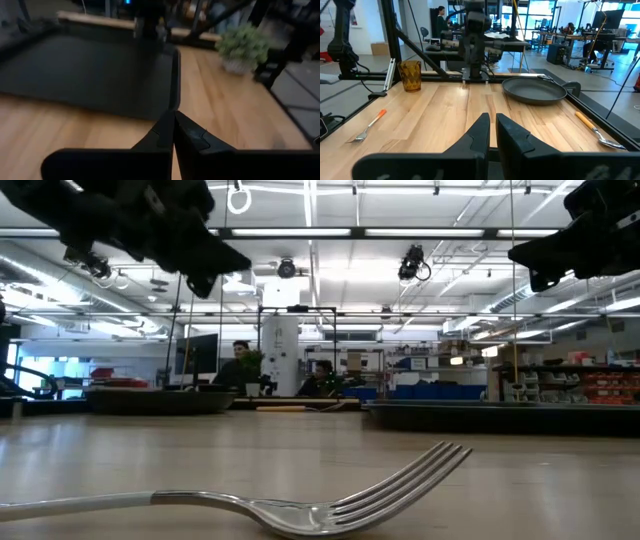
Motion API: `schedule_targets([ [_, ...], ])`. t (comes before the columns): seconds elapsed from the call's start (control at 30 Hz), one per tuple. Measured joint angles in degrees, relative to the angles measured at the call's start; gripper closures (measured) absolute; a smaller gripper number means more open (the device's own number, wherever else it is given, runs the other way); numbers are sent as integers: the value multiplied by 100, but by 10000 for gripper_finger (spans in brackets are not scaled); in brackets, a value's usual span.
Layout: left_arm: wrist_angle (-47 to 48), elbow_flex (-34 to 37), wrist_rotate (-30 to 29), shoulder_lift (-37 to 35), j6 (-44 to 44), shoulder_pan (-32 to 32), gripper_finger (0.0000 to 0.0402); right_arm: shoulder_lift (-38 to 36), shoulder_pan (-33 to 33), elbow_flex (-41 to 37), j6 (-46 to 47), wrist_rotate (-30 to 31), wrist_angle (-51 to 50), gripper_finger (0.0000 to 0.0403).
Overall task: Pick and place plate/cup/fork/spoon on tray
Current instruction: Move the black tray to the center of the table
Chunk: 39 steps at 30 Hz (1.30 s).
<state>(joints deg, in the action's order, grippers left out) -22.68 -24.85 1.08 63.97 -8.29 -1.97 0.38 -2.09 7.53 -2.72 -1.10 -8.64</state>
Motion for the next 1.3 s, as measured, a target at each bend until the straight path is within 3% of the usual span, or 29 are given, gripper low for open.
schedule_targets([
  [0.13, -603, -262, 2, 879, 48, -239, 384, -2, 0, -2, 0, 0, -1, 365],
  [0.27, -789, -748, -150, 1757, 348, -600, 355, 0, 2, 0, 0, 0, 0, 365],
  [0.53, -787, -2144, -749, 3463, 908, -1218, 234, -2, 2, 0, -1, 0, 0, 365],
  [0.73, -595, -3354, -1183, 4650, 1117, -1231, 161, 0, 2, 0, 1, 0, 0, 365],
  [1.0, 400, -4921, -1222, 5936, 1248, -867, 166, -2, 0, -1, 0, 0, 2, 365],
  [1.3, 416, -5401, -1178, 6527, 966, -696, 198, -2, 1, -2, 0, 0, 2, 365],
])
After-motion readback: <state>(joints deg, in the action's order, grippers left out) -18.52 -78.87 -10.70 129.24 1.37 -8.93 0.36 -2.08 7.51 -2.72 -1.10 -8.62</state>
